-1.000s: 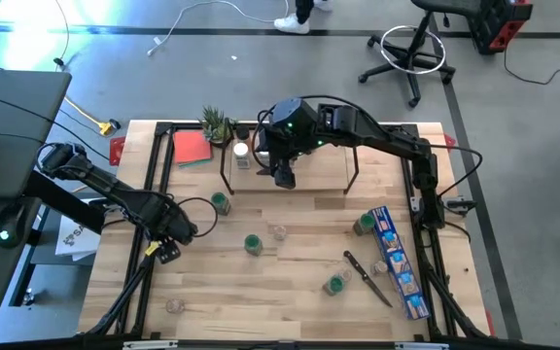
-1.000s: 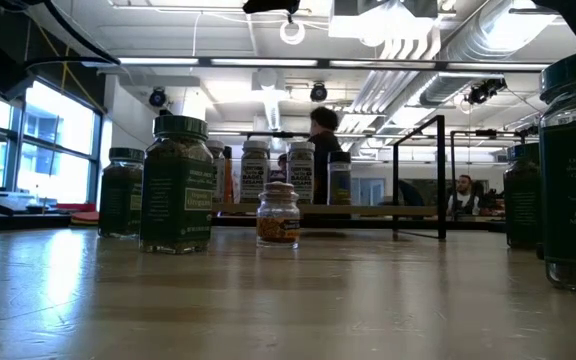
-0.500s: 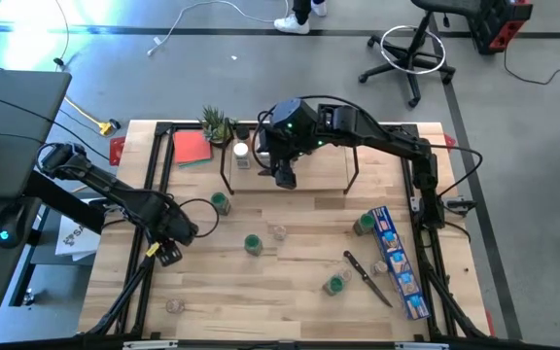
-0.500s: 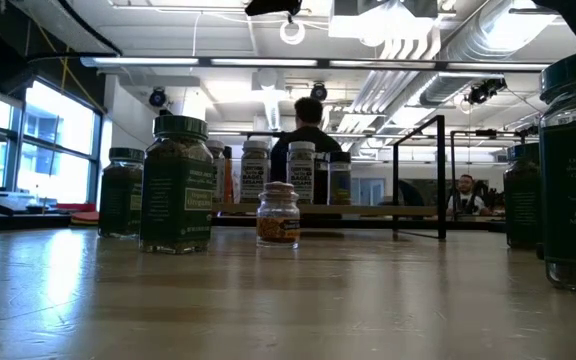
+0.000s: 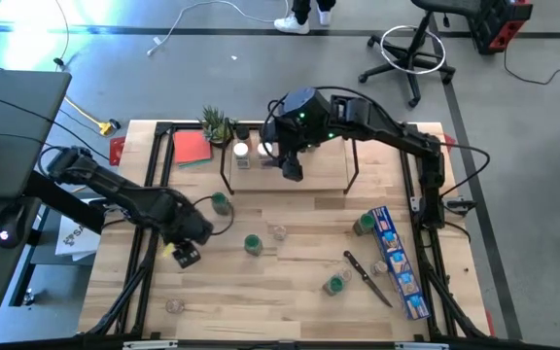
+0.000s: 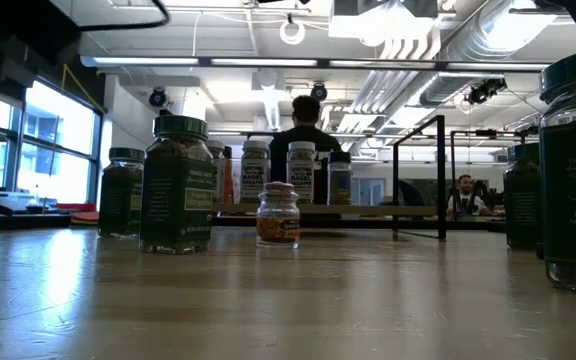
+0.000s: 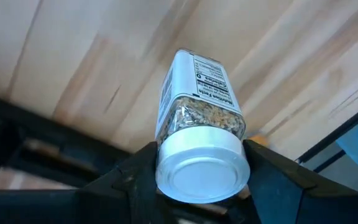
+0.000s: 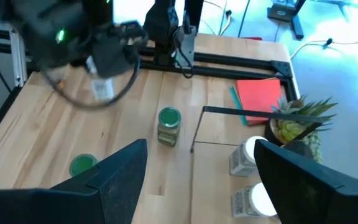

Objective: Shelf spices
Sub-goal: Put the white seasoning bottle on the shelf aligned with the black seasoning bottle

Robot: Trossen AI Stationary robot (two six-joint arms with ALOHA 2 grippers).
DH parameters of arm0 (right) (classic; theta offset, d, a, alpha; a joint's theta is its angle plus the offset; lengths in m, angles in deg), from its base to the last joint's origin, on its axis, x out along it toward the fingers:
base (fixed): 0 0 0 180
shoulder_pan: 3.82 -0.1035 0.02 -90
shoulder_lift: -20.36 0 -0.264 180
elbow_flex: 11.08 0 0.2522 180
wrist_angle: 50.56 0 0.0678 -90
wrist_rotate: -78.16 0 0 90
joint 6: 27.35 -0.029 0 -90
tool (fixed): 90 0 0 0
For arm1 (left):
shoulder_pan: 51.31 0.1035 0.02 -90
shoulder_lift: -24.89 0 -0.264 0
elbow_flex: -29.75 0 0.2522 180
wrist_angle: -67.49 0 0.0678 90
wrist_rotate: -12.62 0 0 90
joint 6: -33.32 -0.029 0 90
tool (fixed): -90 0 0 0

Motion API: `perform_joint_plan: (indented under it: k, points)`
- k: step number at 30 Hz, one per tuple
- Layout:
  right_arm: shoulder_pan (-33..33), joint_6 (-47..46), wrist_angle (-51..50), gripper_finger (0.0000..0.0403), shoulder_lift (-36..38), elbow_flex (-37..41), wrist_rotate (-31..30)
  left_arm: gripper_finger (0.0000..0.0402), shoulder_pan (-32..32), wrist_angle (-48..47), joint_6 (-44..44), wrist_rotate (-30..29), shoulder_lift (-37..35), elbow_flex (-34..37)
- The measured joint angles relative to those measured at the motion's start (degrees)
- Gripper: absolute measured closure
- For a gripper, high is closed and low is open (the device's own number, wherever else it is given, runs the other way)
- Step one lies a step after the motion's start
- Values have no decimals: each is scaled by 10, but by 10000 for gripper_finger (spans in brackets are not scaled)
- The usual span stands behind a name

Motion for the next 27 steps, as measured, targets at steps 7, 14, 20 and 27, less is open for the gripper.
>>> perform_joint_plan:
  k: [7, 14, 20, 27]
  points:
    - [1, -10, -8, 111, 7, 0, 0, 204, 94, 23, -142, -1, 137, -73]
    - [0, -42, -48, 111, 18, 0, 0, 187, 137, 7, -226, -9, 211, -135]
    - [0, -44, -67, 111, 32, 0, 0, 175, 155, 19, -237, -76, 225, -165]
    - [0, -48, -67, 111, 38, 0, -7, 172, 157, 14, -237, -84, 220, -190]
